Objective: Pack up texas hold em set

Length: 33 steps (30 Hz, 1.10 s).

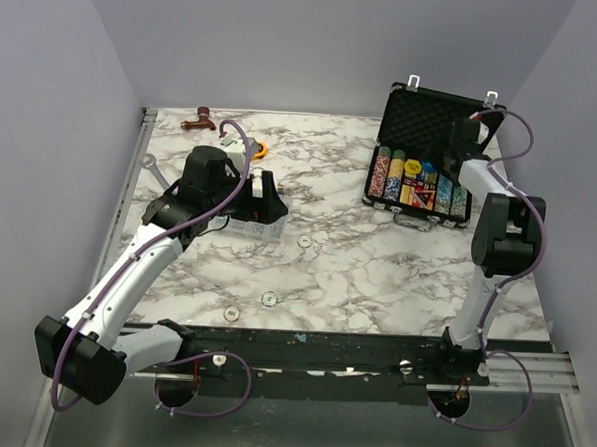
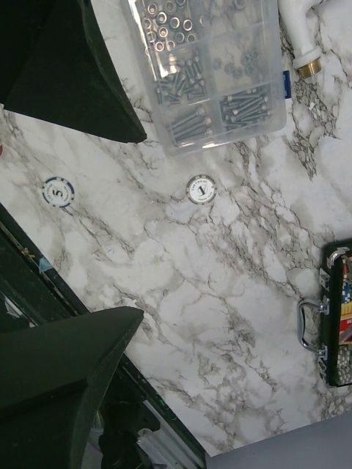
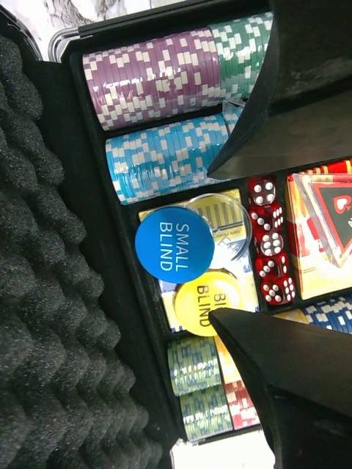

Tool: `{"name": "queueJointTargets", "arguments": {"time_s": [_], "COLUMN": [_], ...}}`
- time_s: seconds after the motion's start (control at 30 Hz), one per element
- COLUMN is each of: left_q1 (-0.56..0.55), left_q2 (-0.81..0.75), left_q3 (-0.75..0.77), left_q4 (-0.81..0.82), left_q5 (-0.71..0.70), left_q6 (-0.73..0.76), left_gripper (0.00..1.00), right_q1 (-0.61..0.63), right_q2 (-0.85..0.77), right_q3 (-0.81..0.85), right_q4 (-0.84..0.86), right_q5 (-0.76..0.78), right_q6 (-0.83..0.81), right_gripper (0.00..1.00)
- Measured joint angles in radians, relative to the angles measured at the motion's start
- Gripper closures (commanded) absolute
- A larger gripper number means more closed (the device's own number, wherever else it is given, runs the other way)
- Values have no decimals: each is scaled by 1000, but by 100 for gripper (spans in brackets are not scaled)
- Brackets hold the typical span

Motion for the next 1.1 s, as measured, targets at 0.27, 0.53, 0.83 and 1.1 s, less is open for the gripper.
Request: {"name": "queueJointTargets", "arguments": {"time_s": [0.27,0.53,0.83,1.1], "left_q1": [0,0,0,0], "left_q2": [0,0,0,0], "left_q3": [0,0,-1,-1], "left_q4": [1,5,6,6], "left_q5": [5,8,10,13], "left_q6": [0,0,0,0], "left_gripper": [6,3,3,3], "right_q1": [56,101,109,113], "right_q2": [39,112,166,206], "right_q3": [43,111,184,229], "right_q4": [-24,-45,-84,-96], "right_q5": [123,207,296,316], "right_q6": [-81,-125,-140,-140], "right_gripper": [24,24,26,36]}}
